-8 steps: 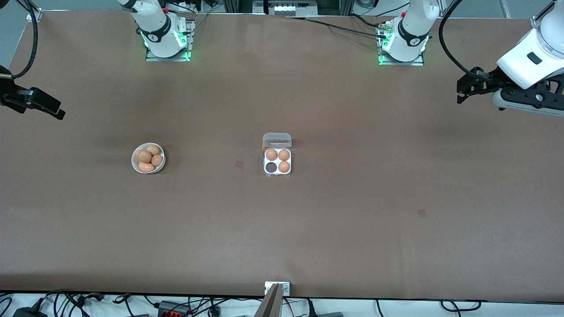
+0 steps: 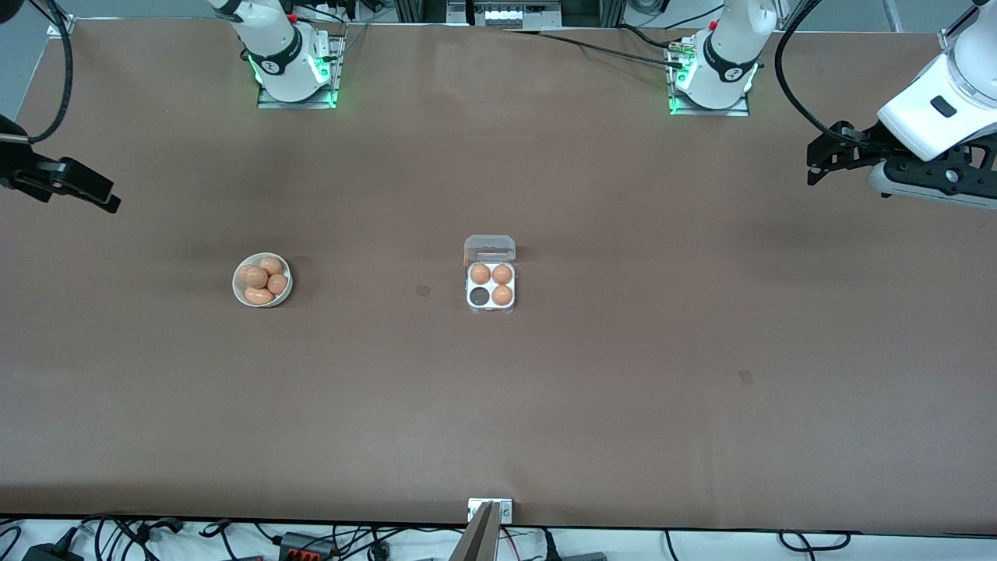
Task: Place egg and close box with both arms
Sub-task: 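Lower the right gripper over the white bowl of brown eggs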
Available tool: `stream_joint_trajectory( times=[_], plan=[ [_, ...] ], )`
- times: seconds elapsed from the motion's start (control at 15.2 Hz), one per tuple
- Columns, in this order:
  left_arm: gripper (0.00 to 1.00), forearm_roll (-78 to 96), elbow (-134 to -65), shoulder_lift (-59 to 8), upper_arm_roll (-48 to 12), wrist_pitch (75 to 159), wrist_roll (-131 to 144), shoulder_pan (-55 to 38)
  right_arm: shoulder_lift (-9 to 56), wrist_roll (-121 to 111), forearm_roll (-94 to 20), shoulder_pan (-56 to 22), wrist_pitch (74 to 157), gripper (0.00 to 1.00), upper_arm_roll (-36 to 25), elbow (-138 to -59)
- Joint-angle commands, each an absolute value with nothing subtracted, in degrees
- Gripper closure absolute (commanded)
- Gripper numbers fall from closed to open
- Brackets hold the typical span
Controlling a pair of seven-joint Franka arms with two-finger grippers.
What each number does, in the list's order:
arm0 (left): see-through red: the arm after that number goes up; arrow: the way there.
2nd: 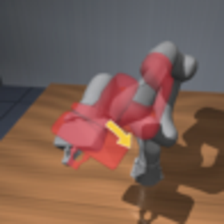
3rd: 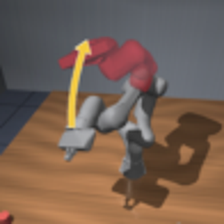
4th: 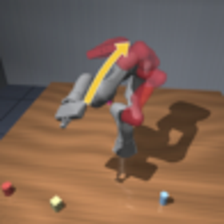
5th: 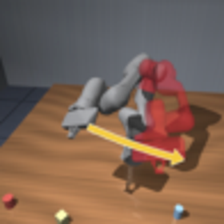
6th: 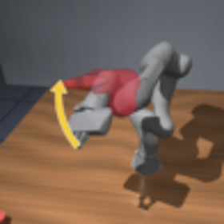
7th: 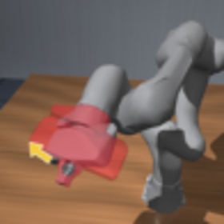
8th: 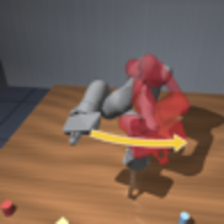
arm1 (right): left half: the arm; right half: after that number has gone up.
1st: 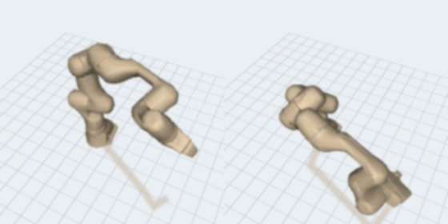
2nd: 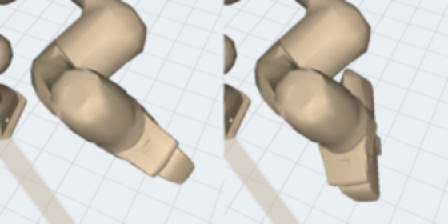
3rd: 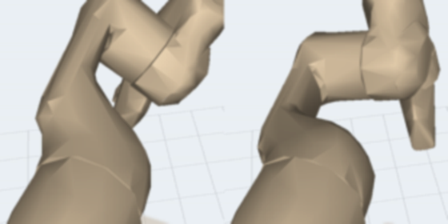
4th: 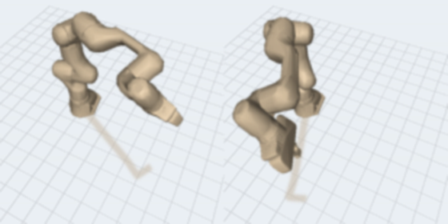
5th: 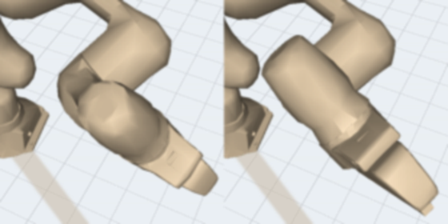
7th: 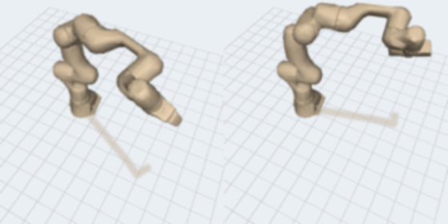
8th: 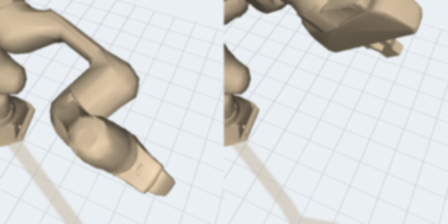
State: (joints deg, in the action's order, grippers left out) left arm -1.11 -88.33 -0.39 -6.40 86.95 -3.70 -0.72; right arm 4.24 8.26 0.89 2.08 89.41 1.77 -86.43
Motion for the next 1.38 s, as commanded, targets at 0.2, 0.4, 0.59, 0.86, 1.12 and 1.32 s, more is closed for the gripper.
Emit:
stream_joint_trajectory(
  times=[0.2,0.4,0.59,0.86,1.12,1.32],
  plan=[
    [0.0,-2.0,-86.1,-1.4,-6.4,86.0,-3.9,-0.8,11.5,2.8,0.8,1.7,93.9,0.0,1.8,-89.8],
    [0.0,-2.0,-86.1,-1.4,-6.5,86.0,-4.0,-0.8,11.7,2.5,1.3,1.4,105.1,0.0,1.8,-99.6],
    [0.0,-2.2,-86.1,-1.4,-6.5,85.9,-4.1,-0.8,11.7,2.5,1.4,0.4,116.3,0.0,1.8,-109.4],
    [0.0,-2.2,-86.1,-1.4,-6.5,85.9,-4.1,-0.8,12.9,2.5,1.3,-2.2,127.0,0.0,1.8,-117.1],
    [0.0,-2.2,-86.1,-1.4,-6.5,85.9,-4.2,-0.8,15.0,2.5,1.7,-3.0,130.5,0.0,1.7,-119.3],
    [0.0,-2.2,-86.1,-1.4,-6.5,85.8,-4.3,-0.8,15.9,2.9,1.7,-2.9,134.8,0.0,1.7,-122.3]
  ],
)
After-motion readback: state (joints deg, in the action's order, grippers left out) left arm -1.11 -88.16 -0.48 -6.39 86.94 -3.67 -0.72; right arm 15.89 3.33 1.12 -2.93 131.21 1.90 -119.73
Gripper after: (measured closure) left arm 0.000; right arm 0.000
